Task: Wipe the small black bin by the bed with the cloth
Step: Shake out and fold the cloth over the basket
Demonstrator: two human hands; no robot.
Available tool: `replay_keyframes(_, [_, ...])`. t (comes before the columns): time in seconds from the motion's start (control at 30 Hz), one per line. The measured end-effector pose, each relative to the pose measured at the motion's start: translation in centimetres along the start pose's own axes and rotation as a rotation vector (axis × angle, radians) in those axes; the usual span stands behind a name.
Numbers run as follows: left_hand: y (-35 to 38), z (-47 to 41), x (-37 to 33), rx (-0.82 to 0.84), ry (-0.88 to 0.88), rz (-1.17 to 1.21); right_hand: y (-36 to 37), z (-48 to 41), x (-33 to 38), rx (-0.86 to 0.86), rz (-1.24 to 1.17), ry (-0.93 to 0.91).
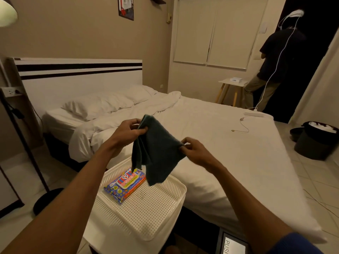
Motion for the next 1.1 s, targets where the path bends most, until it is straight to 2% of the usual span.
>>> replay_keyframes(0.1, [-0.1,0.5,1.4,-0.011,-0.062,0.006,-2.2,-0.2,2.5,-0.083,0.020,-0.114])
replay_keyframes(0.23, [0.6,1.6,1.5,-0.006,-0.008,-0.006,-3.6,-0.7,4.2,-0.117,0.134,-0.212])
replay_keyframes(0.57, [-1.4,2.4,1.3,0.023,0.136,-0.188,-3.2,0.5,2.0,-0.143,0.168,-0.234])
replay_keyframes(0.67, [-2.0,2.8,2.9,0.015,0.141,-0.257,-1.9,0.5,1.6,-0.118,0.234,-0.245])
replay_keyframes(0.9, [-2.5,2.6,3.6,-0.006,0.177,-0.327,-0.7,0.1,1.1,-0.160,0.192,-0.241])
replay_keyframes(1.1, [-2.6,1.7,5.8,0.080,0.132,-0.508,1.9,-0.3,-1.3,-0.105,0.205,-0.150])
Point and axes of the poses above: each hand's wrist, its own z-axis away from the middle knuckle, its own y-axis out of the palm, x = y × z, the point moved 3 cm from there along -z, towards the middle knuckle, and after that the axes turned 2 degrees about y, right-handed, at the moved point
